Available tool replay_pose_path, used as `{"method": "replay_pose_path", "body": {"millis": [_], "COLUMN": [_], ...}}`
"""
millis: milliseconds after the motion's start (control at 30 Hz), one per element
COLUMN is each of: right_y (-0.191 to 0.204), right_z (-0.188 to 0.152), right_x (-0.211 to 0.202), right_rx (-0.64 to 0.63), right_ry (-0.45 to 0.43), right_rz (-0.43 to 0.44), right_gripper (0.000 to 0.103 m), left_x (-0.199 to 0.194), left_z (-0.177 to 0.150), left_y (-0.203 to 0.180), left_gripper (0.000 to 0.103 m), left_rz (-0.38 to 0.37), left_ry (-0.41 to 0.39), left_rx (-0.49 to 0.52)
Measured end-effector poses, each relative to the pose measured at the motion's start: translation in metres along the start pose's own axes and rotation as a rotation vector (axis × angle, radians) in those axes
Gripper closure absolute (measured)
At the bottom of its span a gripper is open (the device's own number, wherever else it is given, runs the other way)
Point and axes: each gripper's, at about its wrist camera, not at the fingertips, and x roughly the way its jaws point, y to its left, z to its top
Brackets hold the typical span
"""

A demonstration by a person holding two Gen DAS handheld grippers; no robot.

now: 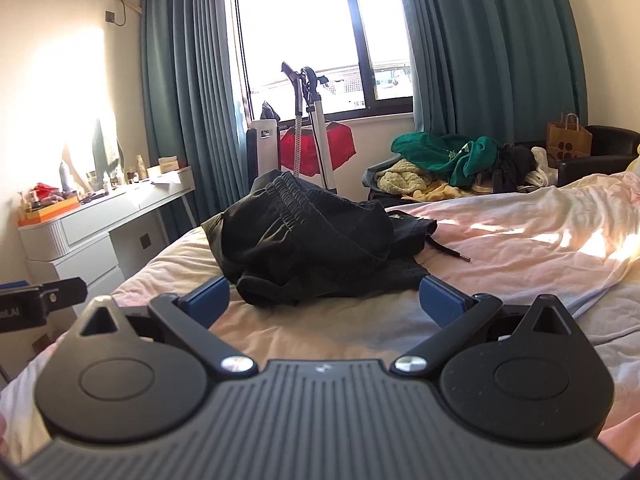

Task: Fold clothes
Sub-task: 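Move both grippers toward the black garment on the bed, then grasp the ribbed elastic cuff of the black garment with the left gripper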

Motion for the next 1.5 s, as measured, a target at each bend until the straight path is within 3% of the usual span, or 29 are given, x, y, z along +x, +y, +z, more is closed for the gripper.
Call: {"method": "replay_pose_path", "body": {"millis": [633,833,1100,1233,1500], "right_y": [-0.025,-0.028,-0.039,-0.046,-0.069], "right_z": [0.011,0.013,0.014,0.008,-0.001], "right_x": [-0.009,-0.013,-0.013,-0.005,0.018], "right_rx": [0.117,0.107,0.145,0.154,0.252], "right_ry": [-0.022,-0.042,-0.078,-0.061,-0.003], "right_rz": [0.01,-0.072,-0.083,-0.1,-0.055], "right_gripper": [0.0,0.0,0.0,0.0,0.0], "left_x": [0.014,0.03,0.097,0.148,0.242], "left_z": [-0.016,-0.016,0.011,0.027,0.06], "left_y": [-0.007,-0.015,-0.045,-0.068,-0.131], "left_gripper": [0.0,0.0,0.0,0.0,0.001], "left_rz": [0.008,0.001,-0.006,-0.016,-0.03], "left_ry": [0.02,0.054,0.106,0.1,0.036], "left_rx": [0.014,0.046,0.14,0.178,0.232]}}
